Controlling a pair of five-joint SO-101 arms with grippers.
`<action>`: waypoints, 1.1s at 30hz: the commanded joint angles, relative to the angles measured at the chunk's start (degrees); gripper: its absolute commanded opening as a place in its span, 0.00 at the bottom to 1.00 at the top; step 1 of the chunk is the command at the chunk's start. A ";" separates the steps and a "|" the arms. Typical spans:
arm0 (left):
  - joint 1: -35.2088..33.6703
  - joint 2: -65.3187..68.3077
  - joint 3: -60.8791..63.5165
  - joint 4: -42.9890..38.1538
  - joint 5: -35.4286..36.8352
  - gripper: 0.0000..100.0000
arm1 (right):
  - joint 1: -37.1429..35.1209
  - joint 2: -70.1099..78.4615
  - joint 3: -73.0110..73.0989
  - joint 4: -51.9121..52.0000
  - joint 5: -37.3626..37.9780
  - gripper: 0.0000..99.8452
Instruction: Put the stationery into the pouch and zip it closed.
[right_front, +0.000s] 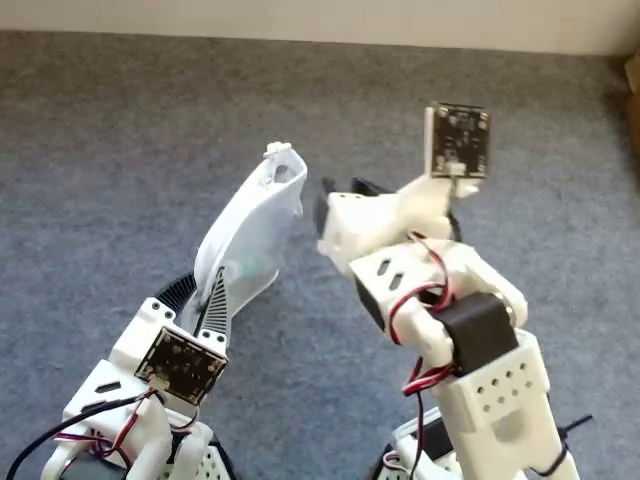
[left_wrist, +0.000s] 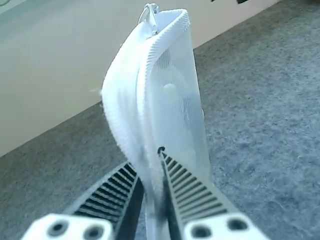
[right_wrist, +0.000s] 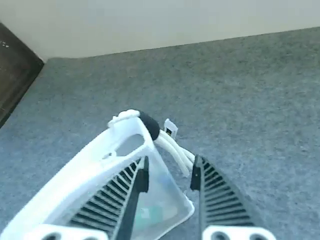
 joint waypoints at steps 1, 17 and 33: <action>-0.84 -0.22 6.90 2.81 0.62 0.01 | -3.12 4.26 -7.43 0.31 -1.23 0.14; -0.84 -0.22 6.99 2.81 0.62 0.01 | -4.09 19.03 -18.77 -4.62 4.57 0.14; -0.84 -0.22 6.99 2.81 0.62 0.01 | -4.70 20.18 -13.58 -4.18 10.29 0.13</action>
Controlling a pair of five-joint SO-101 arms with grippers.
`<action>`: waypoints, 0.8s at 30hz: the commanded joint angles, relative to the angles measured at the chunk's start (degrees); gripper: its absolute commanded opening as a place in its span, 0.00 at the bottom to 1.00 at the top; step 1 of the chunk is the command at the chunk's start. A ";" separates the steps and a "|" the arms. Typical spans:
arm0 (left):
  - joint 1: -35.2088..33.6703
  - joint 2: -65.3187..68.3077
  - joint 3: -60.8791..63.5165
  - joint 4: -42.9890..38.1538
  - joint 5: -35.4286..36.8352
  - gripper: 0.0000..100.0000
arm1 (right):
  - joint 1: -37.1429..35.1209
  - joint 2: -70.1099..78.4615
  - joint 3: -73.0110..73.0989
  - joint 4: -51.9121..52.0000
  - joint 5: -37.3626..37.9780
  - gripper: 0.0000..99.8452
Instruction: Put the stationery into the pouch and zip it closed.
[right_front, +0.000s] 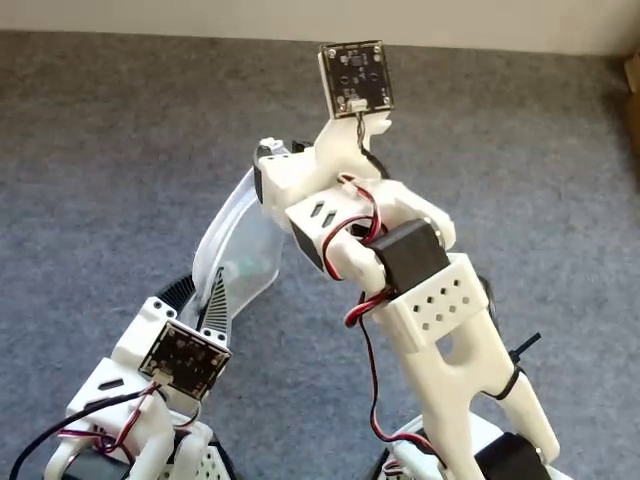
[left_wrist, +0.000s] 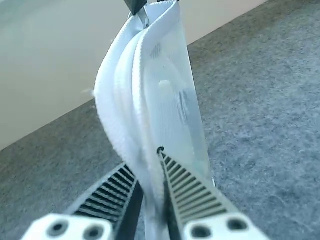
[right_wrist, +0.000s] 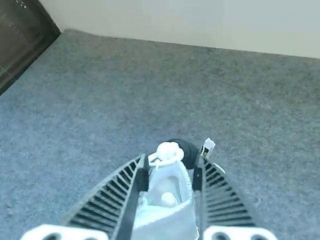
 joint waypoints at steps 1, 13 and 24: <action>-0.57 -0.22 5.58 2.81 0.62 0.01 | -0.31 -0.04 0.48 -0.92 1.41 0.11; -0.57 -0.22 5.58 2.81 0.62 0.01 | 6.81 0.04 0.57 -1.10 10.99 0.01; -0.66 -0.22 5.58 2.81 0.62 0.01 | 9.19 -0.04 0.22 -1.19 14.15 0.01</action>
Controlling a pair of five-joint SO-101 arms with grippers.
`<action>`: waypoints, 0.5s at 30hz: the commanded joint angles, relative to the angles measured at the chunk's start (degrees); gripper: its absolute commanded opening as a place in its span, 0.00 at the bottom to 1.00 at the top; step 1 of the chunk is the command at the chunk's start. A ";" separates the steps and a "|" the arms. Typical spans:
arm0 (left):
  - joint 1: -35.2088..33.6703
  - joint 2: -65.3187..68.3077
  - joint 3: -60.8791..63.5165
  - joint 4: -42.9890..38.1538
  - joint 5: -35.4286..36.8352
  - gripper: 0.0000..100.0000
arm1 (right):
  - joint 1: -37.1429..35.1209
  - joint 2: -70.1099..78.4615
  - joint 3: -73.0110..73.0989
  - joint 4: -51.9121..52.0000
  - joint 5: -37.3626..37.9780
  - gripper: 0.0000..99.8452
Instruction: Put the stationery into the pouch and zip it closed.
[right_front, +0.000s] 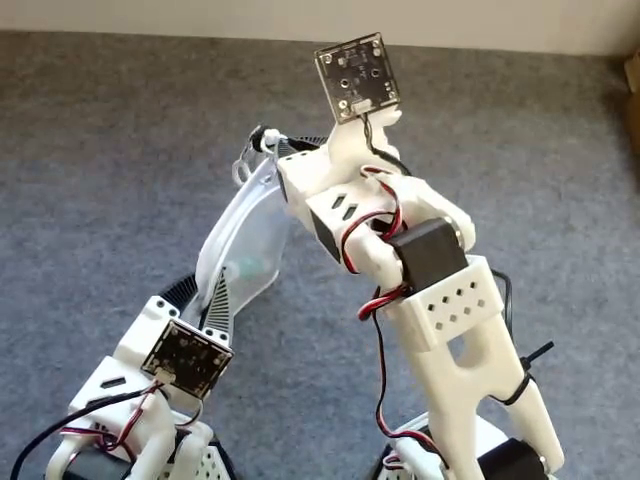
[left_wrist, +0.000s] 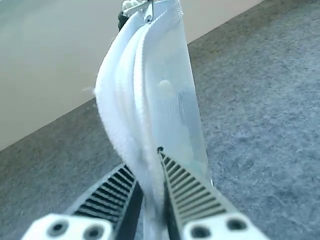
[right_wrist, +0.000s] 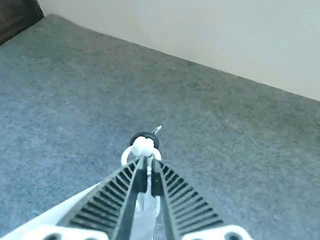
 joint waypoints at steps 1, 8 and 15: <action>-1.10 -0.22 5.49 2.81 0.62 0.01 | 3.56 0.57 -0.22 -0.92 0.79 0.01; -1.10 -0.22 5.49 2.81 0.62 0.01 | 3.38 -0.04 -0.31 -0.57 0.70 0.01; -3.21 -0.22 5.49 2.81 0.62 0.01 | 4.53 -0.04 -0.31 -0.75 0.70 0.01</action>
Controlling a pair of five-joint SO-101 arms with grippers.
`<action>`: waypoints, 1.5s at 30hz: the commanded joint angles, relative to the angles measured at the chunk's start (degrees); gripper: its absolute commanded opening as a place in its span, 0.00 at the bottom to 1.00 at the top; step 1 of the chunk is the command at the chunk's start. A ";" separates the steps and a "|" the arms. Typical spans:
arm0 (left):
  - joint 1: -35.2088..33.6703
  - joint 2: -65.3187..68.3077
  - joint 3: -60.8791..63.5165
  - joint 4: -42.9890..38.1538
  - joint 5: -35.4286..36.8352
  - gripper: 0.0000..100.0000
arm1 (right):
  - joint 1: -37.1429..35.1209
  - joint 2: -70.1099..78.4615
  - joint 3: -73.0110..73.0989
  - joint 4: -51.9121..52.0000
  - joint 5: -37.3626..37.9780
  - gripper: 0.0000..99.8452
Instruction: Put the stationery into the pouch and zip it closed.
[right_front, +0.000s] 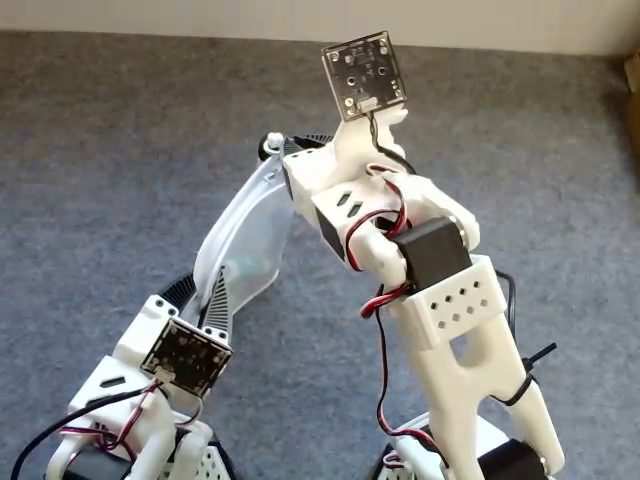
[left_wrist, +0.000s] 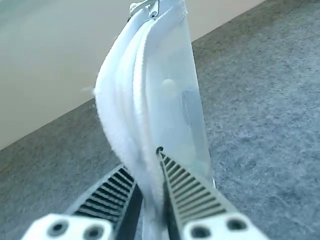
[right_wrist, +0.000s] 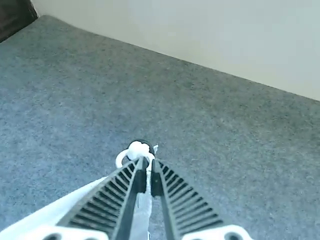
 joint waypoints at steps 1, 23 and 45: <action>-1.89 -0.22 5.49 2.81 0.70 0.01 | 4.26 0.13 -0.31 -0.75 0.62 0.01; -1.89 -0.22 5.49 2.81 0.70 0.01 | 1.45 -0.22 -1.19 0.84 0.53 0.08; -5.67 -0.22 5.32 -3.60 0.62 0.01 | -2.77 -19.91 3.47 13.76 0.97 0.11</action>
